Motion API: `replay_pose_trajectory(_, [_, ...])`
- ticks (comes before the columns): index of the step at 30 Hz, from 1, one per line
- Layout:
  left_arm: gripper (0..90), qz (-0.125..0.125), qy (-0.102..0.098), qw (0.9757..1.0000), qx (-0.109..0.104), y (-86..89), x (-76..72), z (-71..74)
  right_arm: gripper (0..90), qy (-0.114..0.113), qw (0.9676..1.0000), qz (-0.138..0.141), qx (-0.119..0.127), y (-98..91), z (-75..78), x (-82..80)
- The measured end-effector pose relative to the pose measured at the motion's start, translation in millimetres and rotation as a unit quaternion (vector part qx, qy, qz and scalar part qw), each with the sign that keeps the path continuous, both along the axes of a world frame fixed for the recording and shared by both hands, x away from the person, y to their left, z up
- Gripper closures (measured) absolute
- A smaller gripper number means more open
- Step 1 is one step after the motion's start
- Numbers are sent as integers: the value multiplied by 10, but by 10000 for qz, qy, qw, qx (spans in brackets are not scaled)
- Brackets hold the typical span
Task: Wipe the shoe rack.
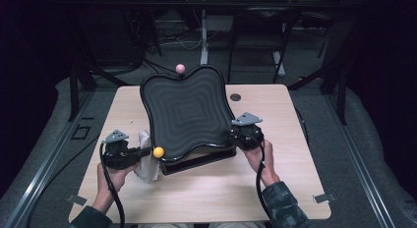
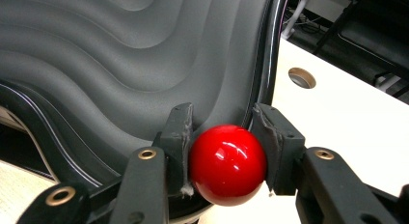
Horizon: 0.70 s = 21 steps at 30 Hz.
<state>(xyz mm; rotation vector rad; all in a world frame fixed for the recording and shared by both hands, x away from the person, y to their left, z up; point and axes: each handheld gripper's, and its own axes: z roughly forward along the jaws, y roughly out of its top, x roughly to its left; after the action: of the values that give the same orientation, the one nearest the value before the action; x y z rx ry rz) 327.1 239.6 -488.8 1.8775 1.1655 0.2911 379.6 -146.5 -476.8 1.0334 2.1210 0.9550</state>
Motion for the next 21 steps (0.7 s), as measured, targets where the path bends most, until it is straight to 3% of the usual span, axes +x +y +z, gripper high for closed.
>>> replay_pose_trajectory(10, [822, -215, 383, 9988, 213, -120, -99, -261, 594, 4, 10000, 1, 11, 0, -1, 1])
replay_pose_trajectory(13, [823, -315, 342, 9979, 443, -197, -104, -278, 594, 7, 10000, 1, 5, 0, 0, 0])
replay_pose_trajectory(16, [823, -333, 384, 9978, 437, -196, -93, -315, 594, 17, 10000, 14, 11, -2, 0, 2])
replay_pose_trajectory(21, [823, -386, 454, 9960, 664, -225, -67, -365, 594, 10, 10000, 1, 8, -2, -1, 2])
